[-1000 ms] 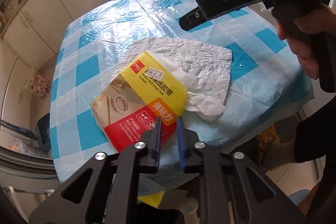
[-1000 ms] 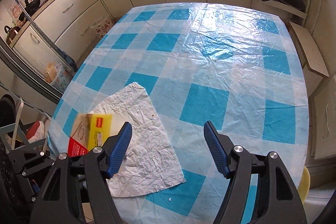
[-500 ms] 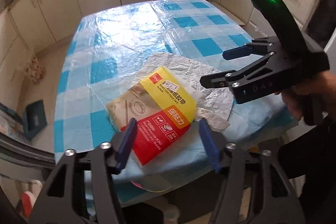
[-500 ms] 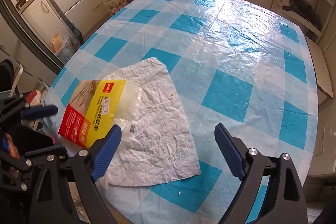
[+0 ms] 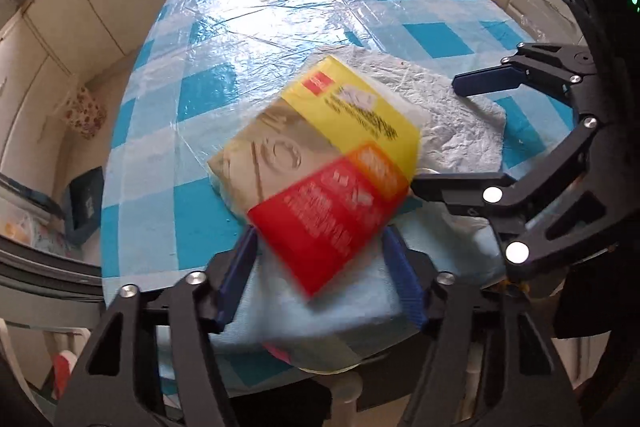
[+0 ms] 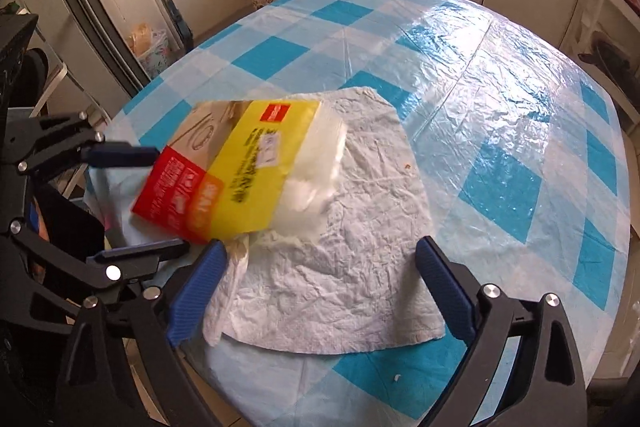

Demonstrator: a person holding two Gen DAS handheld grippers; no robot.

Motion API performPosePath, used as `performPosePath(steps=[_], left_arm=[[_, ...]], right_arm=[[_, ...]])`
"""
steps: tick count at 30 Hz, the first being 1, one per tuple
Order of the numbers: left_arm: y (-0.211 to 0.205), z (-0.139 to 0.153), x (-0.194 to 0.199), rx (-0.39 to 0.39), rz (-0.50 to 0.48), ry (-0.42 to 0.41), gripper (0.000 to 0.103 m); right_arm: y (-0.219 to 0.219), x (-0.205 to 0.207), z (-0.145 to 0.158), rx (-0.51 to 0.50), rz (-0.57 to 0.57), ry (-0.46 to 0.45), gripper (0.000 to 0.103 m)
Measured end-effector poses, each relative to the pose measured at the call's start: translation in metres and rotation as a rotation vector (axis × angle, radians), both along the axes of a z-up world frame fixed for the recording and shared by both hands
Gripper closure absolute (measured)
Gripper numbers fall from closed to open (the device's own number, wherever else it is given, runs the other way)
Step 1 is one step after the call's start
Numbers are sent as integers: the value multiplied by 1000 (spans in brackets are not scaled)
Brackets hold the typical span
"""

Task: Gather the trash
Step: 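Grasp the yellow-red packet with the left tool while the right tool grasps the white paper, then lift packet and paper and carry both over the yellow bin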

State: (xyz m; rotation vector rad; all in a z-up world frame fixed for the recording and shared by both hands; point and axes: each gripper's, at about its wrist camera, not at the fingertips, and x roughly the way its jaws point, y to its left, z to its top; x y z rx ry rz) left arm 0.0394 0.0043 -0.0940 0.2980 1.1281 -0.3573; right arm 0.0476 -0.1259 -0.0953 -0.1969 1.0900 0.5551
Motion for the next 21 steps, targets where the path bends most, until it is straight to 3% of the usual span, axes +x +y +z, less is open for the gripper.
performPosePath(steps=[2, 6, 9, 11, 21], left_arm=[[2, 1, 2, -19, 19, 10, 80], [4, 3, 2, -24, 31, -5, 89], [4, 8, 1, -48, 33, -20, 95], [6, 14, 2, -68, 40, -32, 99], [8, 38, 5, -207, 73, -53, 100]], right_arm=[[2, -3, 0, -31, 26, -30, 21], [-9, -4, 4, -24, 12, -44, 46], [-19, -2, 5, -15, -11, -48, 71], [-21, -1, 6, -3, -11, -37, 94], [-61, -5, 23, 82, -104, -29, 98]])
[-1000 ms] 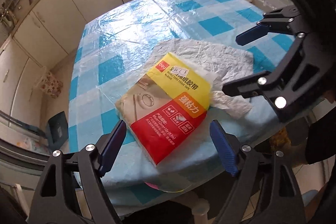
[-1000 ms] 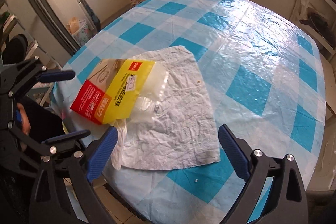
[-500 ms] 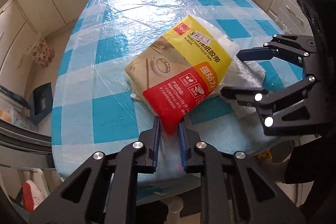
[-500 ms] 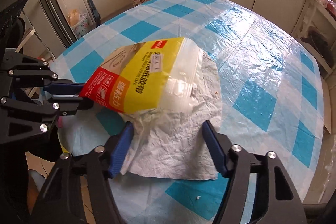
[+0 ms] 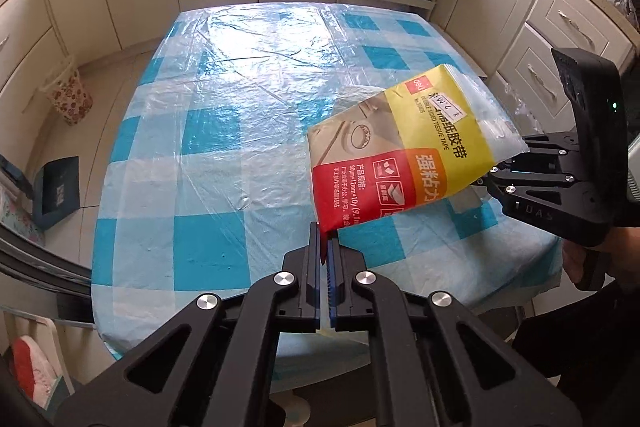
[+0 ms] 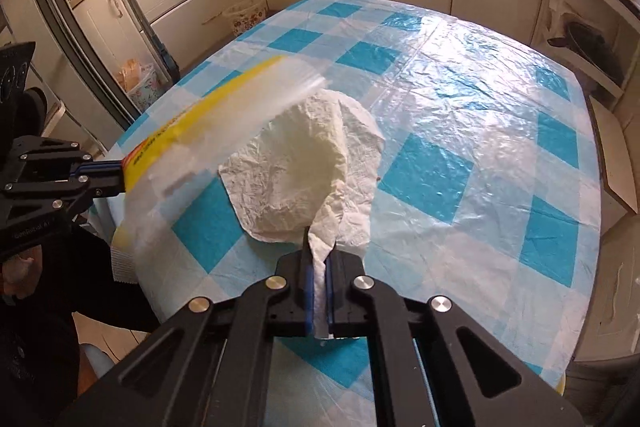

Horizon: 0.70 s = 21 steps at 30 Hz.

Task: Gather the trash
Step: 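Lift packet and paper and carry both over the yellow bin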

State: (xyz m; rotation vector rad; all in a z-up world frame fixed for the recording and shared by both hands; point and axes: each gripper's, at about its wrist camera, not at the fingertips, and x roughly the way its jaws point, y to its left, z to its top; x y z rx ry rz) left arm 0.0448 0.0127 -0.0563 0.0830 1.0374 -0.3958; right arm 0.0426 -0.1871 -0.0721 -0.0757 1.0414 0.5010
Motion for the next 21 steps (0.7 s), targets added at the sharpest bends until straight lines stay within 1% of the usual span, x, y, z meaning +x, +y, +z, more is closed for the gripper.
performPosePath(steps=[5, 12, 16, 21], left_arm=[[-18, 8, -2, -23, -18, -24, 100], [-55, 18, -10, -26, -67, -57, 100], [-85, 24, -17, -27, -111, -80, 100], [-131, 29, -29, -38, -188, -99, 100]], right_arm=[[-32, -7, 13, -1, -73, -25, 98], [-82, -23, 18, -26, -182, -38, 98], [-123, -35, 16, -42, -270, -30, 98], [-189, -58, 3, -91, -427, 8, 98]])
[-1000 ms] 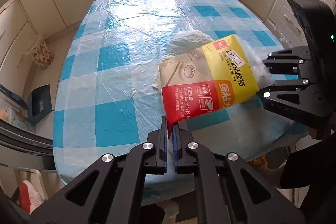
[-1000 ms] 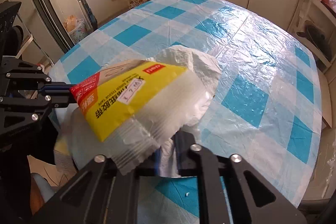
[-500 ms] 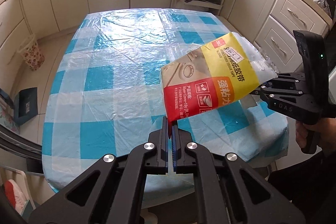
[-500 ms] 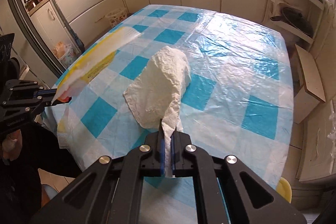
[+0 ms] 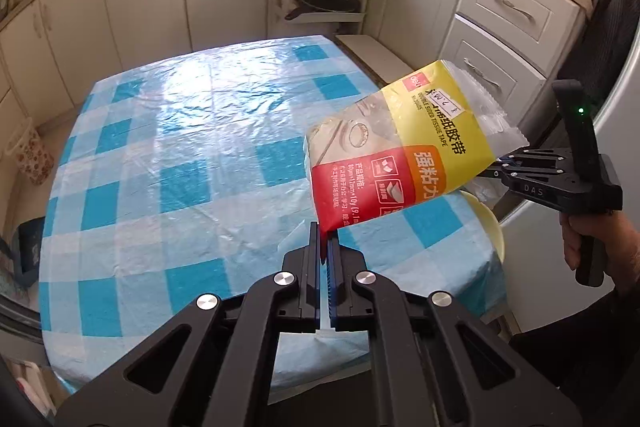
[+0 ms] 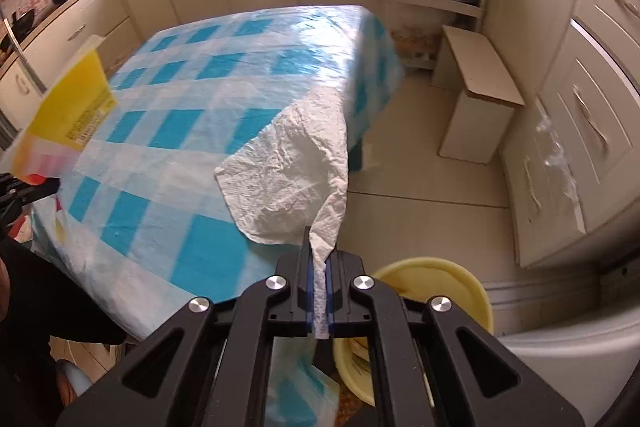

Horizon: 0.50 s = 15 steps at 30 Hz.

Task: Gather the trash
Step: 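Lift packet and paper and carry both over the yellow bin, then open the right tool over the bin while the left tool releases the packet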

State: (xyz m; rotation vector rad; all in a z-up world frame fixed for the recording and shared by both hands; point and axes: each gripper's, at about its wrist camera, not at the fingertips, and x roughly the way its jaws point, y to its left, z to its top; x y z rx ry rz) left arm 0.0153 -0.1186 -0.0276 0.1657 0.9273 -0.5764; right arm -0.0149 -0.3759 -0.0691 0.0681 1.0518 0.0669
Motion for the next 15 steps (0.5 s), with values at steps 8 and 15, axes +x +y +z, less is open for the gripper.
performPosePath(steps=[8, 15], left_arm=[[-72, -4, -26, 3, -128, -12, 100], [-113, -16, -36, 4, -187, 19, 100]], right_arm=[[-77, -32, -67, -69, -177, 206, 98], [-90, -33, -92, -62, -203, 277, 55]])
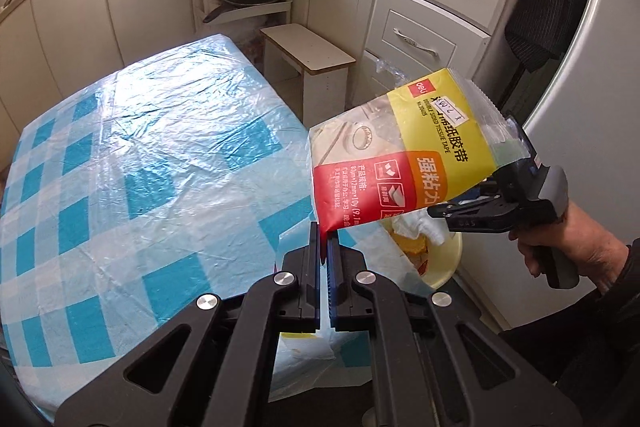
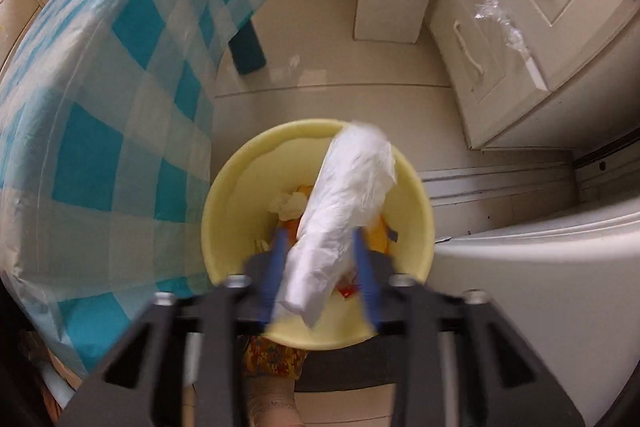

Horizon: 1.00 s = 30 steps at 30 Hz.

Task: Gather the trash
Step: 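Open the right tool over the bin while the left tool releases the packet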

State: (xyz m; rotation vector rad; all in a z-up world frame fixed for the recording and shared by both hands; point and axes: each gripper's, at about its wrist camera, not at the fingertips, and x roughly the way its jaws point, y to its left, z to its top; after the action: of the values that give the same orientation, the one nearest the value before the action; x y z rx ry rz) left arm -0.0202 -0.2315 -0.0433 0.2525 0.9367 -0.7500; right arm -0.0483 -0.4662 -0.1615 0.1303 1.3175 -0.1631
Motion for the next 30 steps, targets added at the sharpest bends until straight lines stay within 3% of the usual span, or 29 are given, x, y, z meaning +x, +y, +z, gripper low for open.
performPosePath(steps=[5, 8, 14, 18, 23, 25, 27, 28, 30], left_arm=[[-19, -7, 0, 15, -28, 14, 100], [-36, -13, -4, 38, -52, 14, 100], [-103, -39, -17, 98, -124, 55, 100], [-156, -72, -25, 156, -158, 124, 100], [-203, -118, -33, 276, -172, 216, 99], [-210, -131, -33, 317, -162, 242, 90], [-209, -135, -29, 335, -144, 254, 72], [-206, -134, -29, 330, -137, 251, 56], [-198, -126, -29, 310, -137, 233, 48]], right_arm=[[-31, -5, 48, 63, -181, -141, 41], [-46, -15, 91, 74, -281, -291, 36], [-57, -39, 155, 65, -363, -543, 30], [-61, -32, 169, 76, -357, -591, 29], [-61, -25, 173, 106, -340, -580, 28], [-62, -24, 175, 116, -328, -573, 28], [-59, -22, 175, 120, -325, -574, 28], [-59, -21, 176, 122, -322, -575, 27], [-58, -20, 176, 124, -319, -575, 26]])
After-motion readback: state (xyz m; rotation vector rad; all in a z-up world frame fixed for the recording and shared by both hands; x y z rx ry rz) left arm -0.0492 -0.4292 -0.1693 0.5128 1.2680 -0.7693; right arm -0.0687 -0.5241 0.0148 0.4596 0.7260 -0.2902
